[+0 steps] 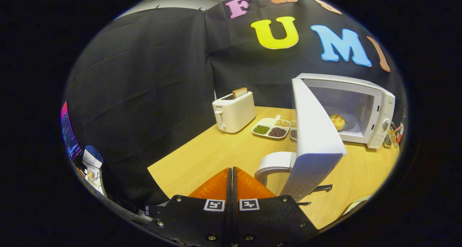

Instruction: Open the microwave, put the food inside, and close the microwave door.

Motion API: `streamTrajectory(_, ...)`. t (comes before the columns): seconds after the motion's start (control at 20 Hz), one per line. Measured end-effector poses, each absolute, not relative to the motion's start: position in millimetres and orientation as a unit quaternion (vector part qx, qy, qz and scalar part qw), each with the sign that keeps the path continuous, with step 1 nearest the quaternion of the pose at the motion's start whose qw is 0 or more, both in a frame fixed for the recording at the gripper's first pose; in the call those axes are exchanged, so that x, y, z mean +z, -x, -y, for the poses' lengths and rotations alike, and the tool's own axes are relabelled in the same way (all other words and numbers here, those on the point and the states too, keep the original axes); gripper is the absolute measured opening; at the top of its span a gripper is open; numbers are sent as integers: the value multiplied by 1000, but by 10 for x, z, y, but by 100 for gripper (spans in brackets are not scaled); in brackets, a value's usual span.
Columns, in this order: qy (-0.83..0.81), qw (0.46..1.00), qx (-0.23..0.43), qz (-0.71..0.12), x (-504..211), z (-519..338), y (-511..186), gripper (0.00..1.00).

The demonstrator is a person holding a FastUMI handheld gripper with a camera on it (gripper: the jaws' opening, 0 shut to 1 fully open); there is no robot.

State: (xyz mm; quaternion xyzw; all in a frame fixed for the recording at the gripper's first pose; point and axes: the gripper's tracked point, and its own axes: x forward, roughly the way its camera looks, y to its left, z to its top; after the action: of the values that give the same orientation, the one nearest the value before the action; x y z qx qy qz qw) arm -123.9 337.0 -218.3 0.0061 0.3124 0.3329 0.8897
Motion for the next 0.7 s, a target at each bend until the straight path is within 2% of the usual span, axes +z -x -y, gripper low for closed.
streamTrajectory(0.7, -14, 929, 196, -312, -2192, -1860, 277, 1)
